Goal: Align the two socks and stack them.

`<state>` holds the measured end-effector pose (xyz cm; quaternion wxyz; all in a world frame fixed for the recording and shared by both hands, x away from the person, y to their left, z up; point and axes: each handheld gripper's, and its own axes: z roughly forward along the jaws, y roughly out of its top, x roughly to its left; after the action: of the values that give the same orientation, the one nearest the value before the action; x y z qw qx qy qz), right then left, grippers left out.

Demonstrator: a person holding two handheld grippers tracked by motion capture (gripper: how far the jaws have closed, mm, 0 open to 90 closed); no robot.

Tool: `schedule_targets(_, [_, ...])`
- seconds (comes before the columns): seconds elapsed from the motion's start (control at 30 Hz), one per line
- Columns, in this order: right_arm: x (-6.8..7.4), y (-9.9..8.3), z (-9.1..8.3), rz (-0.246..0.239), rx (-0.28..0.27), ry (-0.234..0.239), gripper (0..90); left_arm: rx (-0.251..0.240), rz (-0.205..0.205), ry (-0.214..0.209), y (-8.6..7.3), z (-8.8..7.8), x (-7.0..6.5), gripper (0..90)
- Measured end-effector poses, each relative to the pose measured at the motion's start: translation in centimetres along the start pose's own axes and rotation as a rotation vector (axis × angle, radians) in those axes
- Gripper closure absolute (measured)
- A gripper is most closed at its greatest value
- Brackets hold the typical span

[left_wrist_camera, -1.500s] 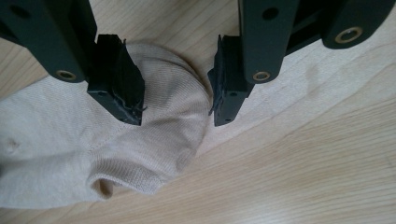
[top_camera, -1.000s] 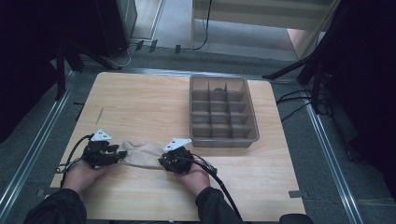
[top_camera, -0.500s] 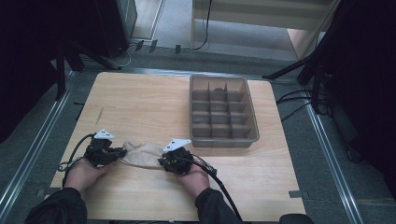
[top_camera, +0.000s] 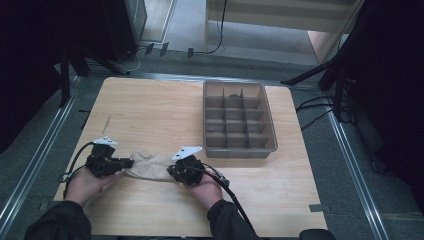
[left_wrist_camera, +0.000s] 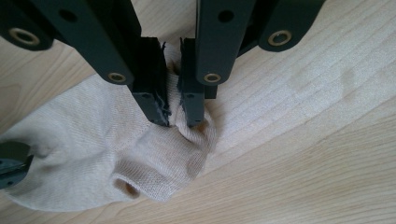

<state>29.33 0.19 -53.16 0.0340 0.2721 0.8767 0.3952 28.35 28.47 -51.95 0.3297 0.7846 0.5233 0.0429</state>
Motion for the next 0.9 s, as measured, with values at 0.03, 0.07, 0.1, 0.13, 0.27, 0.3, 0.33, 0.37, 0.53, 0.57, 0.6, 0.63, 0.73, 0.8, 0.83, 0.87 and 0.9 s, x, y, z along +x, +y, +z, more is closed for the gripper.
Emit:
schedule_targets(0.03, [0.1, 0.1, 0.1, -0.001, 0.004, 0.005, 86.4, -0.002, -0.003, -0.002, 0.0, -0.1, 0.1, 81.8])
schedule_targets(0.07, [0.1, 0.2, 0.3, -0.006, 0.008, 0.004, 86.8, -0.005, -0.009, -0.009, 0.0, -0.2, 0.1, 81.9])
schedule_targets(0.1, [0.1, 0.3, 0.4, -0.007, 0.012, 0.006, 87.4, -0.004, -0.013, -0.014, 0.0, -0.2, 0.1, 81.9])
schedule_targets(0.13, [0.2, 0.3, 0.5, -0.004, 0.012, 0.007, 87.7, -0.003, -0.011, -0.012, 0.0, -0.3, 0.2, 81.9])
schedule_targets(0.27, [0.4, 0.6, 0.8, -0.006, 0.01, 0.012, 88.6, -0.004, -0.015, -0.024, 0.0, -0.5, 0.2, 82.0])
schedule_targets(0.3, [0.4, 0.7, 0.9, -0.004, 0.01, 0.013, 88.6, -0.007, -0.015, -0.026, 0.0, -0.6, 0.3, 82.0])
schedule_targets(0.33, [0.5, 0.9, 1.0, -0.003, 0.011, 0.015, 88.6, -0.008, -0.016, -0.028, 0.0, -0.6, 0.2, 82.0])
schedule_targets(0.37, [0.5, 1.0, 1.1, -0.005, 0.01, 0.016, 88.6, -0.009, -0.019, -0.033, 0.1, -0.7, 0.2, 82.0])
schedule_targets(0.53, [0.8, 1.7, 1.6, -0.019, 0.012, 0.019, 88.6, -0.01, -0.019, -0.045, 0.1, -1.0, 0.1, 82.0])
schedule_targets(0.57, [0.9, 1.8, 1.7, -0.019, 0.012, 0.02, 88.7, -0.01, -0.019, -0.046, 0.1, -1.1, 0.1, 82.0])
schedule_targets(0.6, [0.9, 1.9, 1.8, -0.019, 0.012, 0.02, 88.7, -0.009, -0.02, -0.046, 0.1, -1.2, 0.1, 82.0])
schedule_targets(0.63, [1.0, 2.0, 1.9, -0.021, 0.013, 0.022, 88.7, -0.009, -0.023, -0.05, 0.1, -1.2, 0.0, 82.0])
schedule_targets(0.73, [1.2, 2.4, 2.1, -0.033, 0.009, 0.023, 88.7, -0.013, -0.021, -0.053, 0.1, -1.4, 0.0, 82.0])
schedule_targets(0.8, [1.2, 2.6, 2.2, -0.038, 0.009, 0.022, 88.7, -0.015, -0.024, -0.058, 0.1, -1.5, -0.1, 82.0])
schedule_targets(0.83, [1.3, 2.7, 2.2, -0.037, 0.009, 0.021, 88.7, -0.016, -0.024, -0.059, 0.1, -1.6, -0.1, 82.0])
schedule_targets(0.87, [1.3, 2.9, 2.2, -0.04, 0.008, 0.022, 88.7, -0.018, -0.026, -0.06, 0.1, -1.6, -0.1, 82.0])
schedule_targets(0.9, [1.3, 3.0, 2.2, -0.04, 0.008, 0.02, 88.7, -0.018, -0.029, -0.063, 0.1, -1.6, -0.1, 82.0])
